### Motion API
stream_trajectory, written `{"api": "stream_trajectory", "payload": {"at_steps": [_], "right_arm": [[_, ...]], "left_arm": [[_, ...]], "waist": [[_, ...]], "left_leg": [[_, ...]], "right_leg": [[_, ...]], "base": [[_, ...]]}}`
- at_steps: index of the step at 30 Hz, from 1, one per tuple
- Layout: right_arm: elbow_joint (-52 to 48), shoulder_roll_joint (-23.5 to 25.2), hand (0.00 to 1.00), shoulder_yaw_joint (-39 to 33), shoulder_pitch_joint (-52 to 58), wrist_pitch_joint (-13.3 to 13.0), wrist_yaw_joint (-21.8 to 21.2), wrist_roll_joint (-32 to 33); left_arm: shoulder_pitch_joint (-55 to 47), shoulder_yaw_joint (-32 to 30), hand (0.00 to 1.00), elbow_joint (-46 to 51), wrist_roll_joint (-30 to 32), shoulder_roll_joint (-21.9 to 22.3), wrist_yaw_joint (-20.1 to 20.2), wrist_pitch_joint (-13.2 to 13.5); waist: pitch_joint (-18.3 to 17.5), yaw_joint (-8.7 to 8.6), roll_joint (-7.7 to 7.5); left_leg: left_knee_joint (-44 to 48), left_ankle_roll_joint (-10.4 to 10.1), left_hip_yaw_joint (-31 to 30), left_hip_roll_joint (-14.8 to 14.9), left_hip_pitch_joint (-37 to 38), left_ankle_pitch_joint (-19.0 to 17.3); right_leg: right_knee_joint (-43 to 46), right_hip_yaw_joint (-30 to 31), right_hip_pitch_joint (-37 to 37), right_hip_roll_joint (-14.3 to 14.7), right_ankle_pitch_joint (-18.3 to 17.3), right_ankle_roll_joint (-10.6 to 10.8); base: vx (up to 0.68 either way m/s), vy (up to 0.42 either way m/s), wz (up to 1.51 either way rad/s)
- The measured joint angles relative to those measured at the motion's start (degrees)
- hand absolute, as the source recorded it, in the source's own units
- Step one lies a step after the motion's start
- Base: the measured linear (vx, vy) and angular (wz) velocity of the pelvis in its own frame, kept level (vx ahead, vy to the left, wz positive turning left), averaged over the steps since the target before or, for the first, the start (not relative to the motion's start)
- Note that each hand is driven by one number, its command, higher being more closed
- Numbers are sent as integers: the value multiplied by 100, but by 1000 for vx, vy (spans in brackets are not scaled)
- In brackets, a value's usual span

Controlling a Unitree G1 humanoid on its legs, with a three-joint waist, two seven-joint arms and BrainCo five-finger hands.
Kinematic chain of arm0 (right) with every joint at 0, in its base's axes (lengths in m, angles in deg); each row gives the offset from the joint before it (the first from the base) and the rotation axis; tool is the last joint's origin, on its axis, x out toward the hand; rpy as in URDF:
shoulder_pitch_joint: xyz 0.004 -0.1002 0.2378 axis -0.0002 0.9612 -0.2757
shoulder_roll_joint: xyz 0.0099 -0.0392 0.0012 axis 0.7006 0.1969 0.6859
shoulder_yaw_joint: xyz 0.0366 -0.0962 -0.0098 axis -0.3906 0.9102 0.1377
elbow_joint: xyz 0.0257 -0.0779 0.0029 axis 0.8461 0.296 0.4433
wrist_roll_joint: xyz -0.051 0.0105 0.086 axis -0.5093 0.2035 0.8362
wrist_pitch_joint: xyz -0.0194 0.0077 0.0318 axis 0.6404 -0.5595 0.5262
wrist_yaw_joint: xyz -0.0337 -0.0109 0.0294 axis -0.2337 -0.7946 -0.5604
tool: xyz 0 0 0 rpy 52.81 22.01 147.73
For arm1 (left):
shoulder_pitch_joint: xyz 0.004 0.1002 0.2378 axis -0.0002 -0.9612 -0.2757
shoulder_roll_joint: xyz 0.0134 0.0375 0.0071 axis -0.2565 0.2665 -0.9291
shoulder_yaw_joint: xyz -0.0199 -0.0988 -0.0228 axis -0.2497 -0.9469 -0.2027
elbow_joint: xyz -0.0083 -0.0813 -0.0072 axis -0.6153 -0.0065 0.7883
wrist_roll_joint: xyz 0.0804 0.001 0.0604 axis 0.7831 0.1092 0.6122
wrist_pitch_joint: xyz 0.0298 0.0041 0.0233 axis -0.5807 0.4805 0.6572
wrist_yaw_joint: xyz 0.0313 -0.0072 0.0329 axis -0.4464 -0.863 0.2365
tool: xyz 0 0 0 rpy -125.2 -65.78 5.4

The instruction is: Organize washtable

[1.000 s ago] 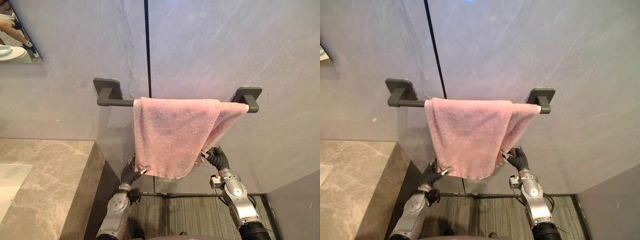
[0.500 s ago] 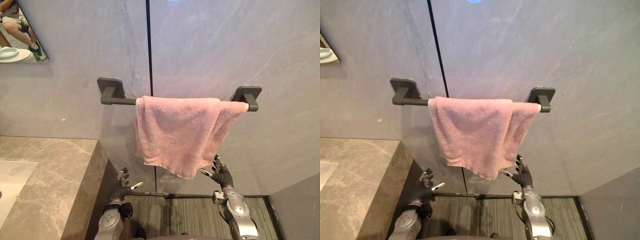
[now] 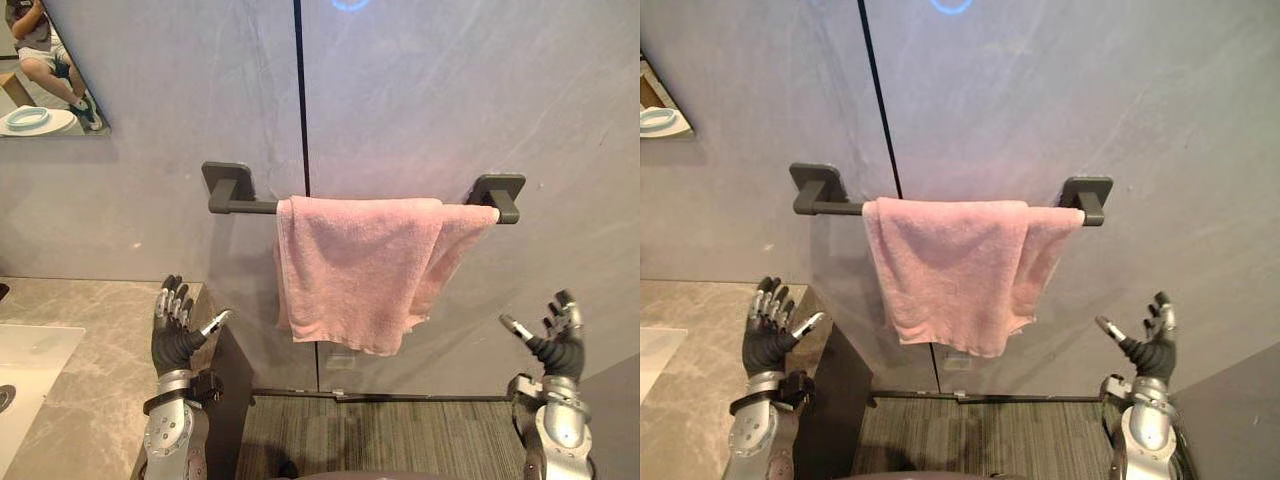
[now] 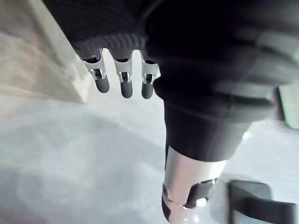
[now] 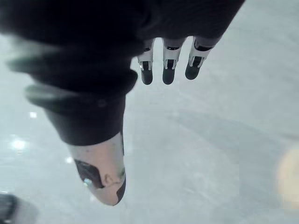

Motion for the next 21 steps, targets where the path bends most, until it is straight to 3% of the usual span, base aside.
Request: {"api": "stream_trajectory", "payload": {"at_steps": [6,12,17,21], "right_arm": [[-1223,-180,0,-402,-398,-333,65,-146],[-2332,-966,0,-297,-1094,-928,84,-120],[-2505,-1446,0,643,-1663,-1261,-353,534],[-2532,-1909,0,1994,-2011,-1373,-1048,1573]], "left_arm": [[-1,-346,0,1256,161,-16,-136,254],[114,-470,0,2439,257,-370,-278,591],[529,27,0,3114,-104,-900,-66,881],[775,1233,0,3147,-1165,-1222,587,953]], "waist": [[1,-20,-6],[-18,-19,8],[-157,-5,20],[-205,-7,39]], "left_leg": [[32,26,30,-29,82,-17],[0,18,41,-38,200,-75],[7,48,48,-44,216,-53],[29,50,56,-98,371,-55]], "right_leg": [[35,15,44,-39,-5,10],[34,21,144,-47,-26,30],[39,36,152,-47,-21,28],[38,44,301,-43,-25,36]], "base": [[-17,4,-2],[-34,2,0],[-13,-1,-1],[-10,2,0]]}}
